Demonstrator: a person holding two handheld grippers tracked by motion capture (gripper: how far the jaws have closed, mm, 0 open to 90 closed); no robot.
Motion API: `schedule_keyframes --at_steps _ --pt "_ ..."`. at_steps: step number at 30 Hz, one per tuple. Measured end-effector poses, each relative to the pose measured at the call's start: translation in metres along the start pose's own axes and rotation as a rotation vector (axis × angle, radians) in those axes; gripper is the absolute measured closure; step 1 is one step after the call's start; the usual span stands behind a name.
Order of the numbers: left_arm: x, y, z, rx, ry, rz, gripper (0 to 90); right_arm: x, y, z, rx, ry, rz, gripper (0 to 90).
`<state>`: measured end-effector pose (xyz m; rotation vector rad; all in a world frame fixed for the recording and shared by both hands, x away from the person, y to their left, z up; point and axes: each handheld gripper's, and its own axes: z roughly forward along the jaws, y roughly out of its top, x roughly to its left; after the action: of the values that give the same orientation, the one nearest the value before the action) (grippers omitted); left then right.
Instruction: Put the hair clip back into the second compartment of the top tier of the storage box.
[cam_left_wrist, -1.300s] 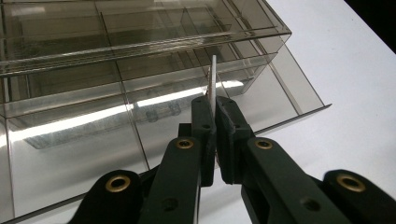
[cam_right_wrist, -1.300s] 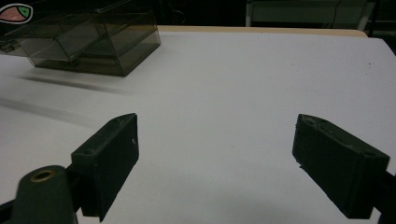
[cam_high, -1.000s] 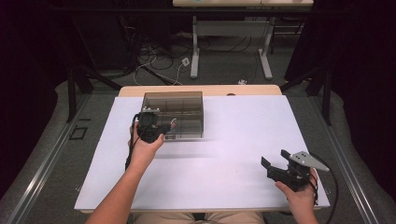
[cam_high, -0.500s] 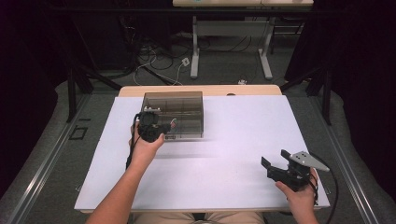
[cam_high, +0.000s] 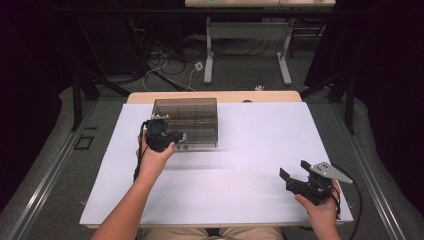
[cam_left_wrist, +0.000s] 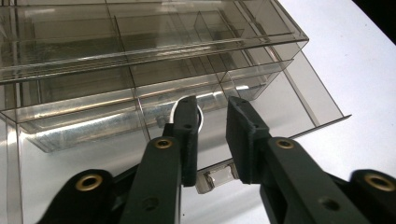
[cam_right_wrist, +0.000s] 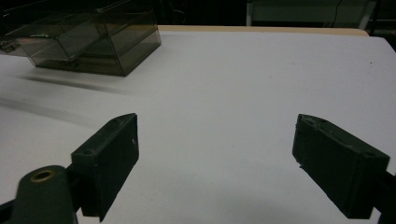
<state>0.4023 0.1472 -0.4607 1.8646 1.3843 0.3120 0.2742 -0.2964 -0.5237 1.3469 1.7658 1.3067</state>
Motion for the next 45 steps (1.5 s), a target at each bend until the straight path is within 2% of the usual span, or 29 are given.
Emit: schedule_keyframes --at_steps 6,8,17,23,29,31,33,40,45 --pt "-0.001 0.0 -0.003 -0.007 -0.005 -0.003 68.6 0.0 0.0 0.0 0.0 -0.006 -0.007 14.3" --pt "-0.002 -0.001 -0.004 -0.031 0.01 0.009 67.1 0.0 0.0 0.0 0.002 -0.003 -0.003 14.3" --pt "-0.004 -0.003 -0.014 -0.077 -0.01 -0.006 59.6 0.0 0.0 0.0 -0.005 -0.003 -0.002 14.5" --pt "-0.006 -0.005 -0.02 -0.133 0.001 0.011 55.4 0.0 0.0 0.0 -0.005 -0.004 -0.004 14.5" --pt "-0.008 -0.008 -0.028 -0.163 0.007 0.025 51.1 -0.001 0.0 0.0 -0.008 -0.003 -0.008 14.5" --pt "-0.008 -0.009 -0.031 -0.157 -0.003 0.019 50.3 0.0 0.0 0.0 -0.009 -0.003 -0.005 14.5" --pt "-0.007 -0.01 -0.034 -0.155 -0.007 0.032 50.2 0.0 0.0 0.0 -0.009 -0.002 -0.006 14.5" --pt "-0.007 -0.017 -0.043 -0.174 0.035 0.079 43.9 -0.001 0.0 0.0 -0.006 -0.002 -0.006 14.5" --pt "-0.002 -0.025 -0.049 -0.184 0.026 0.067 39.6 -0.001 0.0 0.001 -0.01 -0.002 -0.008 14.5"
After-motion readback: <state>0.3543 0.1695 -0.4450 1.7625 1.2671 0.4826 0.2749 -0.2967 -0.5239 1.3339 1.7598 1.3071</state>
